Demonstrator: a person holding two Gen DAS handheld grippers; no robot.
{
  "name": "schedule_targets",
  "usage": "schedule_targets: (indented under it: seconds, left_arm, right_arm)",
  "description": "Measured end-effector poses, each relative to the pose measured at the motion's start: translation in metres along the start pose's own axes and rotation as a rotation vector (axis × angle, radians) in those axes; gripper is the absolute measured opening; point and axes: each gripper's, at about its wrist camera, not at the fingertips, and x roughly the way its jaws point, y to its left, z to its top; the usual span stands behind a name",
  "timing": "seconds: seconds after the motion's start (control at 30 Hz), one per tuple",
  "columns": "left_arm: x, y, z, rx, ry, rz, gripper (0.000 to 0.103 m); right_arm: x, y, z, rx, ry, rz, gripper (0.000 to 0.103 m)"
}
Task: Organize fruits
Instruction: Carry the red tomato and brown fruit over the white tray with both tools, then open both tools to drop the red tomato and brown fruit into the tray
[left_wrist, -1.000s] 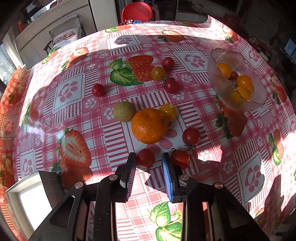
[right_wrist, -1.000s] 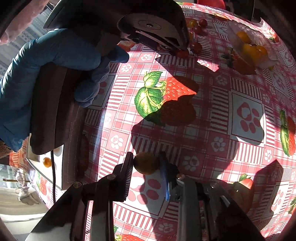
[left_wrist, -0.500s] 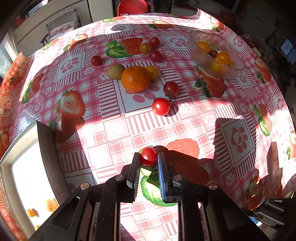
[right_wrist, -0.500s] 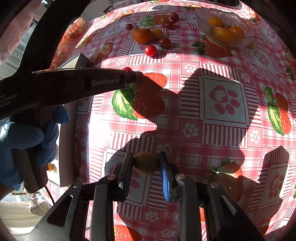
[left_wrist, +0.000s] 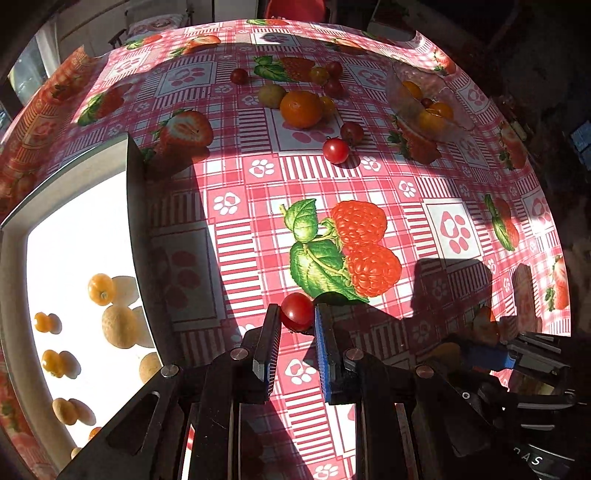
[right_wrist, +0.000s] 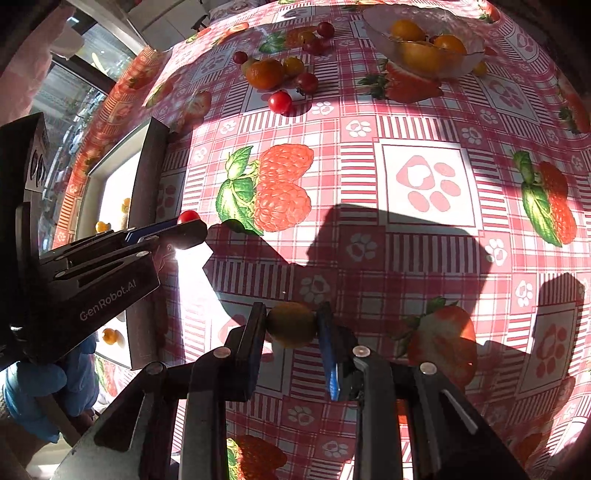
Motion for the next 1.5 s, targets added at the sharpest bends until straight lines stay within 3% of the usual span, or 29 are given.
schedule_targets:
  seconds: [0.43, 0.9, 1.17, 1.5]
  left_arm:
    - [-0.044, 0.039, 0.003, -0.079, -0.094, 0.041, 0.020]
    - [-0.069, 0.136, 0.008, -0.214, -0.170, 0.172, 0.020]
    - [-0.046, 0.184, 0.021, -0.260, -0.142, 0.245, 0.020]
    - [-0.019, 0.198, 0.027, -0.250, -0.080, 0.284, 0.020]
  right_arm:
    - [-0.004, 0.050, 0.037, -0.085, -0.030, 0.039, 0.030]
    - [0.019, 0.142, 0.096, -0.230, -0.032, 0.104, 0.030]
    - [0.049, 0.179, 0.124, -0.289, -0.009, 0.098, 0.031]
    - [0.088, 0.207, 0.145, -0.353, 0.022, 0.044, 0.030]
